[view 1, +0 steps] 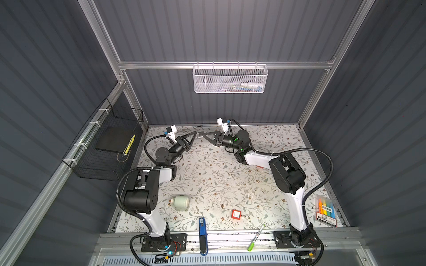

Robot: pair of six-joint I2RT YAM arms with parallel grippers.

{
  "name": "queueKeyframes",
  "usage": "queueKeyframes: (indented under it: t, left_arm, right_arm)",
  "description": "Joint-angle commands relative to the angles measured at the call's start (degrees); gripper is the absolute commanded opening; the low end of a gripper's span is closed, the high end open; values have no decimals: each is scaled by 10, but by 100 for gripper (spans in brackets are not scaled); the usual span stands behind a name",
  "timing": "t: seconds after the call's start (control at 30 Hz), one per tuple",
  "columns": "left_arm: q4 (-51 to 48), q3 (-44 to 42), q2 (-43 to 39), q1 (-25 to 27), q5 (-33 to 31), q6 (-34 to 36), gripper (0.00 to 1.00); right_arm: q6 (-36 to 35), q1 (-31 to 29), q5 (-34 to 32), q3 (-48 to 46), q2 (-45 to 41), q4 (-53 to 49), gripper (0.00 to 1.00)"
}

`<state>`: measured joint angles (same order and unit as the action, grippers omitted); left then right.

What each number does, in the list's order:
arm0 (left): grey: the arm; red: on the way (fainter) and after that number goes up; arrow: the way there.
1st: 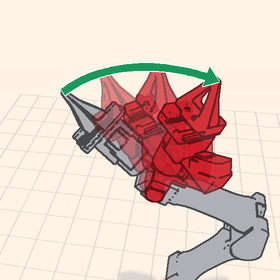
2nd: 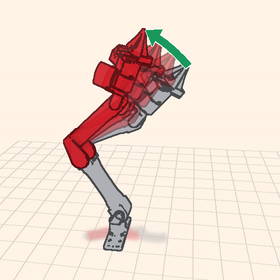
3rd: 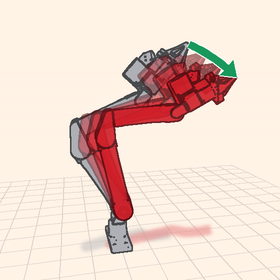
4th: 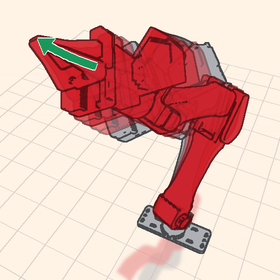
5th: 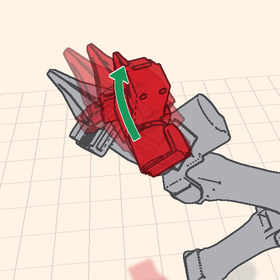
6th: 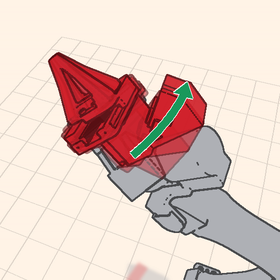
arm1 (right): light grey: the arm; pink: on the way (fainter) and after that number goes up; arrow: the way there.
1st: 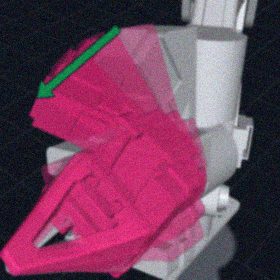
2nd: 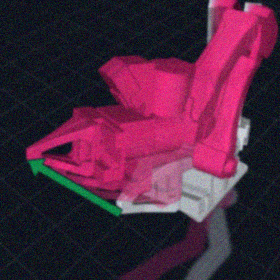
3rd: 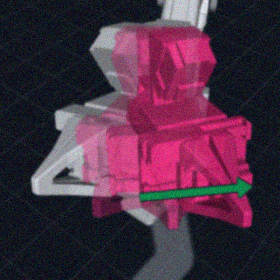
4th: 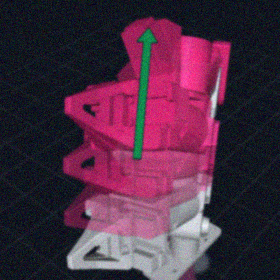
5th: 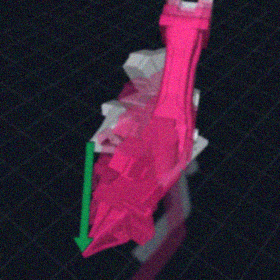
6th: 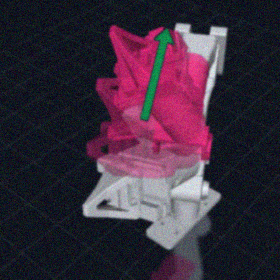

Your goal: Lock with the key

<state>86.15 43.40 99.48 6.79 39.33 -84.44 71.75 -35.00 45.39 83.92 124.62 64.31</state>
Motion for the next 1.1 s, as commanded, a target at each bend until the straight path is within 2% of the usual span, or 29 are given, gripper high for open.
queueKeyframes:
  t: [0.0, 0.2, 0.33, 0.4, 0.6, 0.7, 0.77, 1.0, 1.07]
  left_arm:
    - [15, -9, 5, 52, 124, 7, 0]
    - [15, 16, 1, 18, 140, -18, 0]
    - [15, 17, 6, 18, 131, -19, 24]
    - [15, 13, 5, 18, 133, -19, 32]
    - [15, -9, 0, 19, 130, -11, 42]
    - [9, -18, -1, 19, 130, -1, 51]
    - [-8, -22, -7, 19, 129, 15, 51]
    - [-147, -22, -60, 19, 127, 107, 29]
    - [-160, -20, -66, 19, 128, 115, 28]
  right_arm:
    - [-18, -54, 34, -2, -6, -1, 0]
    - [-8, -20, 9, -76, -38, 39, 0]
    - [2, -8, -18, -100, -40, 60, 0]
    - [0, -7, -18, -107, -43, 62, 0]
    - [-4, -6, -14, -113, -45, 63, 0]
    - [-5, -6, -14, -114, -46, 65, 0]
    - [-9, -6, -13, -113, -48, 61, 0]
    - [-19, -6, -13, -113, -53, 49, 0]
    - [-20, -6, -13, -111, -53, 48, 0]
